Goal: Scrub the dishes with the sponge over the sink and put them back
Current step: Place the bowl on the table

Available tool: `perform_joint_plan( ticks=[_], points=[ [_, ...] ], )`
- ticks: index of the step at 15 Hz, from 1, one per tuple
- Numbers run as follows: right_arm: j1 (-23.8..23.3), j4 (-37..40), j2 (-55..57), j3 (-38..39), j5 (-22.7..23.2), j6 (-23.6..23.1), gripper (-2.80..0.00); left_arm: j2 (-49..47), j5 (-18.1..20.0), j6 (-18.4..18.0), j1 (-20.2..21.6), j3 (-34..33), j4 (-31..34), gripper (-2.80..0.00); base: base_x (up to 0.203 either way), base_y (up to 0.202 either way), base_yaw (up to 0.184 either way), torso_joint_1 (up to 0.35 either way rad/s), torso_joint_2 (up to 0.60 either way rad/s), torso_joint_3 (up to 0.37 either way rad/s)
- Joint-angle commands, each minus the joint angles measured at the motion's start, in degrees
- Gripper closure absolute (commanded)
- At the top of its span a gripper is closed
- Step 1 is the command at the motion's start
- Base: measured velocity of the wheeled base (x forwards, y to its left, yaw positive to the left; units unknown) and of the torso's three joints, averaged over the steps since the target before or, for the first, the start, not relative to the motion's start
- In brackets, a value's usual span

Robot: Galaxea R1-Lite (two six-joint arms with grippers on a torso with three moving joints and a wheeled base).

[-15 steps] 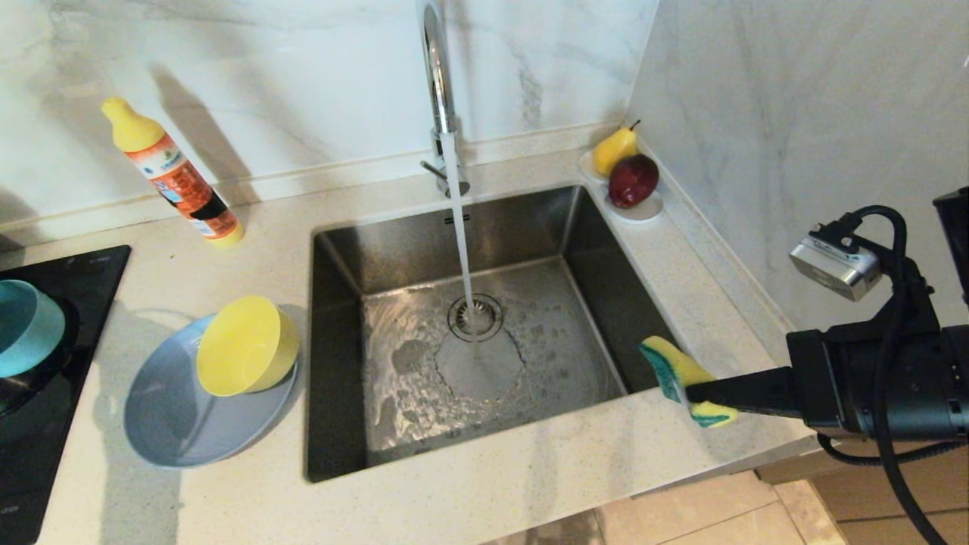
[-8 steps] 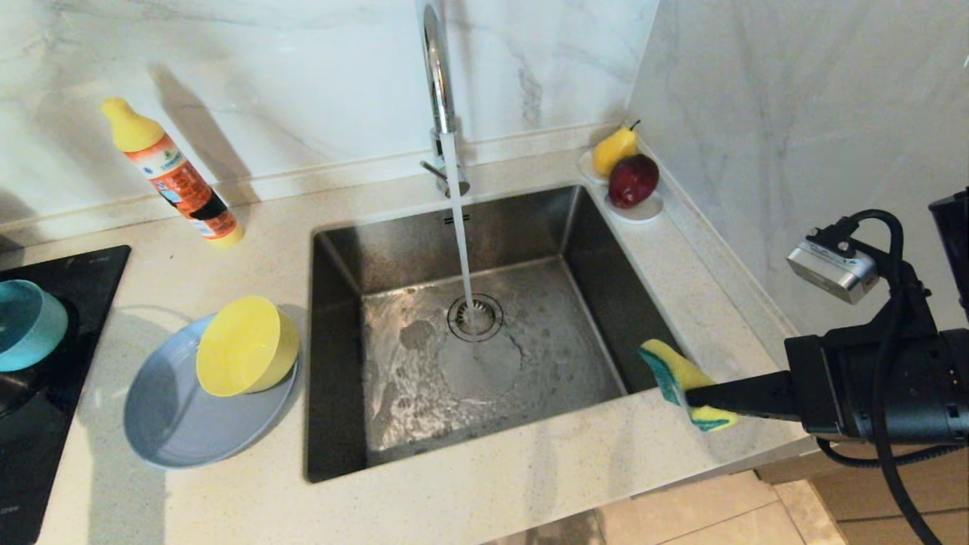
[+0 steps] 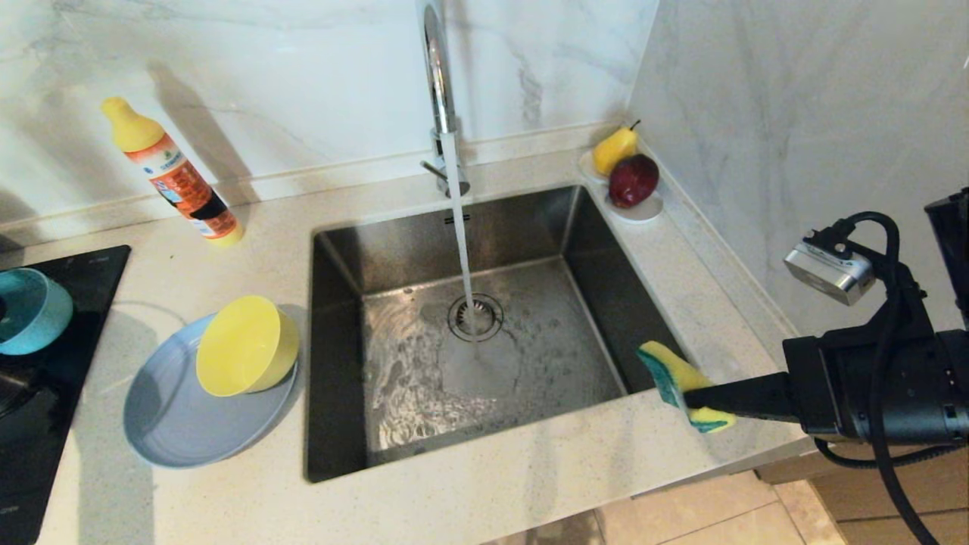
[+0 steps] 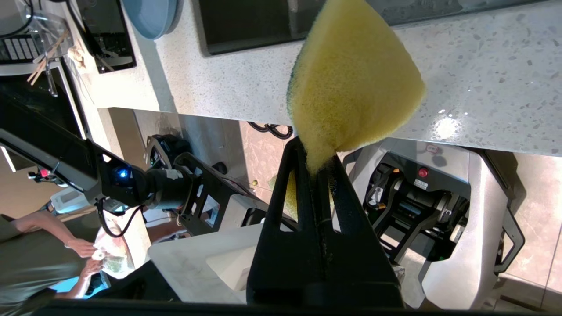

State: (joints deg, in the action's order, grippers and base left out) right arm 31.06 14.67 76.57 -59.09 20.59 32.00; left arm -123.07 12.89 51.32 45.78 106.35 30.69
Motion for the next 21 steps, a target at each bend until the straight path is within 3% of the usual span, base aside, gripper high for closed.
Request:
perform_joint_plan(
  ticks=[1, 10, 11, 19, 21],
  points=[
    [-0.03, 0.19, -0.10, -0.06, 0.15, 0.17, 0.00, -1.23, 1.30, 0.36, 0.02, 1.49, 0.42, 0.00, 0.000, 0.000, 0.000, 0.000, 0.00, 0.000],
    [-0.12, 0.10, 0.07, 0.02, 0.15, 0.17, 0.00, -3.12, 0.83, 0.63, 0.02, 1.49, 1.56, 0.00, 0.000, 0.000, 0.000, 0.000, 0.00, 0.000],
    [-0.12, 0.13, -0.13, -0.09, 0.15, 0.17, 0.00, -2.58, 0.83, 0.62, 0.02, 1.49, 1.51, -2.80, 0.000, 0.000, 0.000, 0.000, 0.00, 0.000],
    [-0.12, 0.19, -1.07, 0.11, 0.15, 0.17, 0.00, 4.62, 1.59, 0.97, -0.07, 1.43, 1.68, -2.80, 0.000, 0.000, 0.000, 0.000, 0.00, 0.000],
    [-0.12, 0.19, -1.16, 0.11, 0.15, 0.17, 0.00, 7.62, 4.94, 1.13, -0.07, 1.45, 3.14, -2.80, 0.000, 0.000, 0.000, 0.000, 0.00, 0.000]
  ],
)
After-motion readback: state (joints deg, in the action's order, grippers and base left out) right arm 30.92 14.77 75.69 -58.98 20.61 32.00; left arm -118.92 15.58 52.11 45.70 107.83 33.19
